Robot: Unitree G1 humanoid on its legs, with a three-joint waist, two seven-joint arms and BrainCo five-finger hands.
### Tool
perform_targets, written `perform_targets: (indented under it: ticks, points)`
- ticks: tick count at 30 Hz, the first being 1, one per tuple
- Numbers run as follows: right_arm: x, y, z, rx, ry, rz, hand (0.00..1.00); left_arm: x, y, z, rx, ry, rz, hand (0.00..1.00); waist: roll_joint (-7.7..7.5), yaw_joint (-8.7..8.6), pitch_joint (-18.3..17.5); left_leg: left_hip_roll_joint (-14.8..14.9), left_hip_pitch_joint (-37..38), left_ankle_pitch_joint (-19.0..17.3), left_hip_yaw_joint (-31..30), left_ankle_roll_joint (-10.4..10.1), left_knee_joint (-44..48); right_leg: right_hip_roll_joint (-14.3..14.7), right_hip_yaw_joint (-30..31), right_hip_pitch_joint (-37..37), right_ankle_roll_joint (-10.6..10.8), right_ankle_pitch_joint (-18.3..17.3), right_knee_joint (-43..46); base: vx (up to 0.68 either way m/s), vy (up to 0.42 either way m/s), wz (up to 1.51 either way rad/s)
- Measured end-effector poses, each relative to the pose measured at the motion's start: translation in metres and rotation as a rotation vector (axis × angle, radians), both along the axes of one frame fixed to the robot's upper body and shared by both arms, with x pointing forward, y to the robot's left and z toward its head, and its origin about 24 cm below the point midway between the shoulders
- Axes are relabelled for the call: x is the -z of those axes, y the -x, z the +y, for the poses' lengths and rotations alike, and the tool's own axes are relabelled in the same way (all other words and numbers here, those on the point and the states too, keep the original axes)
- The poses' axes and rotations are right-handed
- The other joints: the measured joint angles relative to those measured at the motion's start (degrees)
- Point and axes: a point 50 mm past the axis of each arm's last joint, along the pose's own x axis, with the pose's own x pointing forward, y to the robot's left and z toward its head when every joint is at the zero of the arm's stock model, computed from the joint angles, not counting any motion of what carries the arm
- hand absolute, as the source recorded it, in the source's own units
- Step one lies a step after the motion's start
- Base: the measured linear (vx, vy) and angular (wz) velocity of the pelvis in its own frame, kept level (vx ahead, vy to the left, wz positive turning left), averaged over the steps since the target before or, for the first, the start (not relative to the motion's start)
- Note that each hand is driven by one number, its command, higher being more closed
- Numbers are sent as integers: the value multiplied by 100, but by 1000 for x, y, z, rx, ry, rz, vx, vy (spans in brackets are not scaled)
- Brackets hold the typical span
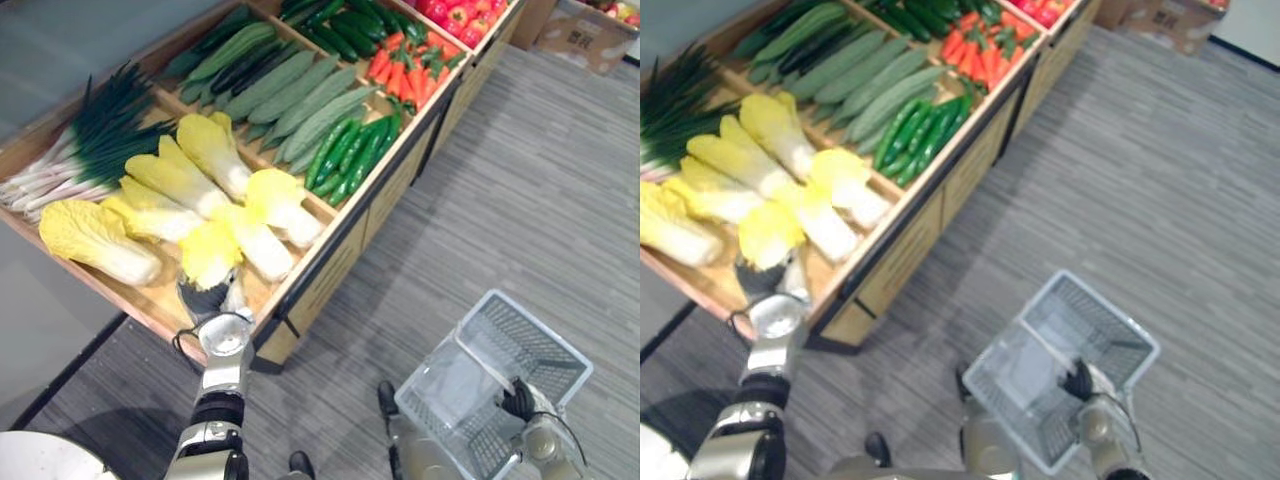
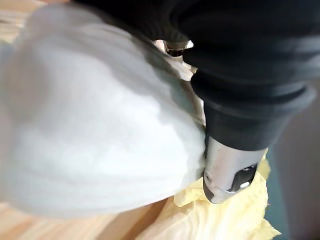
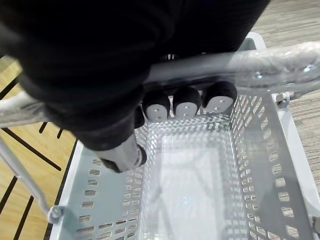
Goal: Pick vegetable in the basket
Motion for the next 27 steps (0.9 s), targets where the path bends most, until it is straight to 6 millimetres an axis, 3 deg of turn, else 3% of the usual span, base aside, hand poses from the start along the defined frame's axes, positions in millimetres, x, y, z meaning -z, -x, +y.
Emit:
perform_targets:
  ticks: [6, 13, 19, 27]
  points:
    - [-1, 1, -6, 23, 6, 7, 100, -23, -4, -7, 37, -27, -104, 100, 30, 8, -81, -59, 2, 7, -87, 11, 20, -76, -55, 51, 32, 21, 0, -5, 9, 5]
    - [0, 4, -8, 24, 2, 31, 100, -36, 2, -23, 106, -38, -185, 100, 141, 16, -265, -90, -5, 26, -188, 42, 53, -127, -137, 102, 31, 21, -1, -37, -13, 7]
    - [-1, 4, -9, 26, 3, 36, 100, -36, 12, -34, 163, -20, -212, 100, 275, 39, -389, -89, -28, 29, -241, 48, 79, -135, -178, 113, 31, 20, -2, -39, -17, 3]
    - [0, 5, -11, 30, -2, 58, 100, -30, 24, -44, 250, -23, -197, 100, 294, 152, -443, -90, -104, 39, -365, 62, 111, -157, -292, 115, 31, 20, -2, -6, -2, 7]
